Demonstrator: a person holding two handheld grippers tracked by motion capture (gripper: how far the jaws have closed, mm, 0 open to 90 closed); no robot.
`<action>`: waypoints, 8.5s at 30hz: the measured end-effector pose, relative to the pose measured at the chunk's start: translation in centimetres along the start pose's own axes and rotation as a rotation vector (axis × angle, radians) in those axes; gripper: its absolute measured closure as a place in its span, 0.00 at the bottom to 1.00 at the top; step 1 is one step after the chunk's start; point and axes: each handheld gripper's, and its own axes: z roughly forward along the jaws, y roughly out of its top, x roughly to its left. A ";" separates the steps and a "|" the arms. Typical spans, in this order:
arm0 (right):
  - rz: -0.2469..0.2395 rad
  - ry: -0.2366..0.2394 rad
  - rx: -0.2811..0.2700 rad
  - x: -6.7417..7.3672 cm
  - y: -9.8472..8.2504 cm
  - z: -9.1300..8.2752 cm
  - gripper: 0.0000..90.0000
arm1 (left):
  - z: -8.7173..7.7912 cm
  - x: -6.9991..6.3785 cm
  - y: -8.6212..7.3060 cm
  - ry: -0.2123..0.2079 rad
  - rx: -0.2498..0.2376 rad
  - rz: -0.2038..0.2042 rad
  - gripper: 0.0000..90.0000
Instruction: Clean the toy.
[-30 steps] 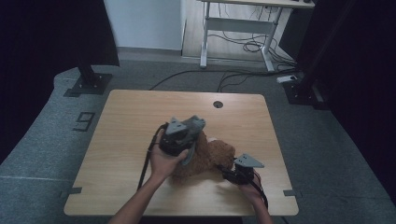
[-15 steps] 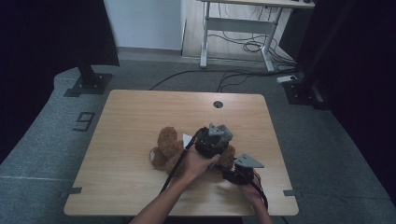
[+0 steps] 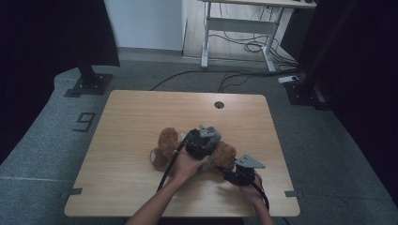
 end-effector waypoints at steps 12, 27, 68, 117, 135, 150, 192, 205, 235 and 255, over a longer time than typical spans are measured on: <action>0.006 0.008 -0.005 0.0 -0.2 0.1 0.47 | -5.8 7.0 -4.6 0.080 -0.058 -0.146 0.85; 0.005 0.005 -0.013 0.2 -0.2 0.2 0.47 | -8.2 9.6 -7.2 0.156 -0.081 -0.165 0.86; -0.001 -0.008 0.017 0.1 -0.2 0.2 0.47 | 2.2 -3.7 1.8 -0.015 0.024 0.077 0.85; 0.023 0.010 0.008 -0.1 -0.3 0.1 0.47 | -8.9 12.1 -12.0 -0.001 -0.110 -0.331 0.84; -0.077 -0.083 -0.083 1.2 1.9 1.5 0.52 | -6.2 12.2 -7.6 -0.105 -0.203 -0.453 0.86; -0.166 -0.102 -0.011 -0.2 0.8 3.2 0.31 | -5.6 13.2 -8.0 -0.105 -0.181 -0.431 0.84; 0.062 0.014 -0.018 0.5 1.5 -0.7 0.30 | -9.7 5.5 -4.1 -0.111 -0.215 -0.135 0.83; 0.021 -0.033 0.020 1.2 1.3 -0.8 0.36 | -3.1 1.8 -5.8 -0.111 -0.070 -0.073 0.84; 0.023 0.000 0.019 1.3 0.7 -1.4 0.33 | -7.9 9.1 -13.3 0.035 0.001 -0.248 0.83; 0.212 0.144 0.157 -1.8 1.9 1.4 0.09 | -6.8 9.8 -13.5 -0.009 0.000 -0.289 0.83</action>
